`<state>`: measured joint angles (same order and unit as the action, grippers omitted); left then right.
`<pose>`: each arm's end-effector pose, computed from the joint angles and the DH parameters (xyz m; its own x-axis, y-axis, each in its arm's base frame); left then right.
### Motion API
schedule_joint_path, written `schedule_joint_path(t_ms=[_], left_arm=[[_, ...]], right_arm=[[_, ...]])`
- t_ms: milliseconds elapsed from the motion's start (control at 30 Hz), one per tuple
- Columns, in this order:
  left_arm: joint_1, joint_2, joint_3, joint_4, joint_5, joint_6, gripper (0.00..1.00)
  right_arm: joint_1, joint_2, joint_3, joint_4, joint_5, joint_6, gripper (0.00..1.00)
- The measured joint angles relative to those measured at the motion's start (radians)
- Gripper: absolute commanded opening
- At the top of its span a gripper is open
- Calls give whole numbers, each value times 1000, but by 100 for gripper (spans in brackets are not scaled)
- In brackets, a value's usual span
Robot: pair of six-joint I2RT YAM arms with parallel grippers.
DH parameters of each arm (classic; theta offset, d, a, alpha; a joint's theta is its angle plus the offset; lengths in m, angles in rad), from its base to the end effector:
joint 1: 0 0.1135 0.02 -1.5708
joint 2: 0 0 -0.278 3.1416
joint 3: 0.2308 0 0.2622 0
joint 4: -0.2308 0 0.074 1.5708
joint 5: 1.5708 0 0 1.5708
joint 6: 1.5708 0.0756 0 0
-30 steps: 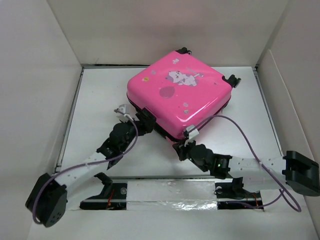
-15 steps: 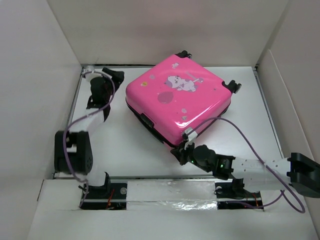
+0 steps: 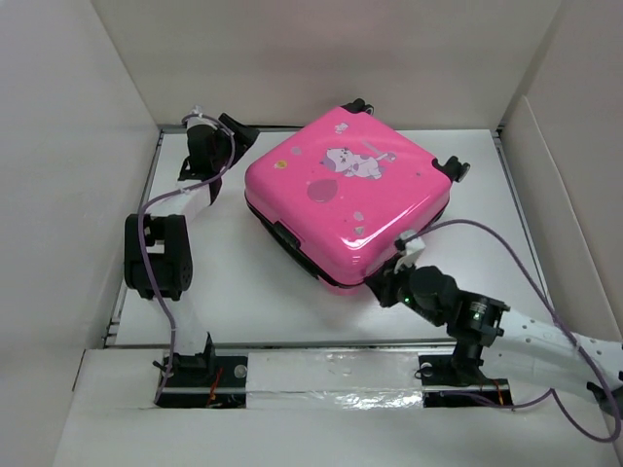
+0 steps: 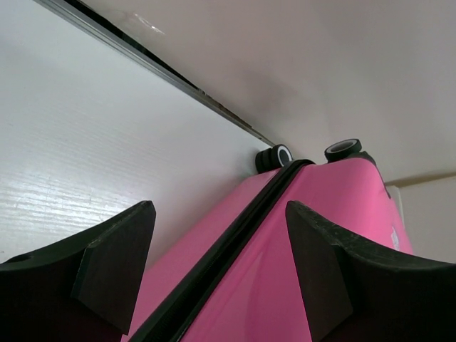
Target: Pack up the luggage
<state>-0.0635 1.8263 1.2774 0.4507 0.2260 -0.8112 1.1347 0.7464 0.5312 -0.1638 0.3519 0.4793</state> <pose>0.4842 -0.0478 0.2860 -0.2736 -0.6907 -0.6694 0.1249 0.6645 -0.7367 0.1135 0.1818 0.2527 -0.4687 0.0191 -0.8832 -0.5629 0.7640 0.3153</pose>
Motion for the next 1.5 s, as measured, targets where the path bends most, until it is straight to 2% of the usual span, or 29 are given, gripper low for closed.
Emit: schedule_joint_path(t_ms=[133, 300, 400, 500, 600, 733, 867, 1133, 1233, 1367, 1400, 1500], left_arm=[[-3, 25, 3, 0, 11, 20, 70], [-27, 45, 1, 3, 19, 32, 69], [-47, 37, -50, 80, 38, 20, 68], [-52, 14, -134, 174, 27, -3, 68], [-58, -34, -253, 259, 16, -31, 68], [-75, -119, -409, 373, -24, -66, 67], [-77, -226, -568, 472, -91, -93, 67], [-117, -553, -814, 521, -194, -65, 67], [-142, -673, -881, 504, -201, -47, 67], [-153, -804, -941, 430, -242, -6, 67], [-153, -828, -947, 409, -253, 4, 67], [-153, -875, -953, 365, -269, 21, 68]], right_arm=[[-163, -123, -30, -114, 76, 79, 0], [-363, -167, -82, -126, 122, 108, 9], [-553, -84, -90, -64, 88, 72, 12], [-749, 53, -83, 64, -22, 21, 16], [-851, 200, -36, 132, -128, -31, 16], [-914, 346, 47, 181, -196, -114, 18], [-939, 549, 206, 203, -251, -193, 18], [-937, 879, 544, 218, -374, -311, 24], [-935, 917, 608, 214, -435, -323, 33], [-938, 941, 690, 201, -487, -334, 63], [-940, 942, 704, 201, -495, -335, 67], [-961, 922, 713, 200, -537, -318, 69]])
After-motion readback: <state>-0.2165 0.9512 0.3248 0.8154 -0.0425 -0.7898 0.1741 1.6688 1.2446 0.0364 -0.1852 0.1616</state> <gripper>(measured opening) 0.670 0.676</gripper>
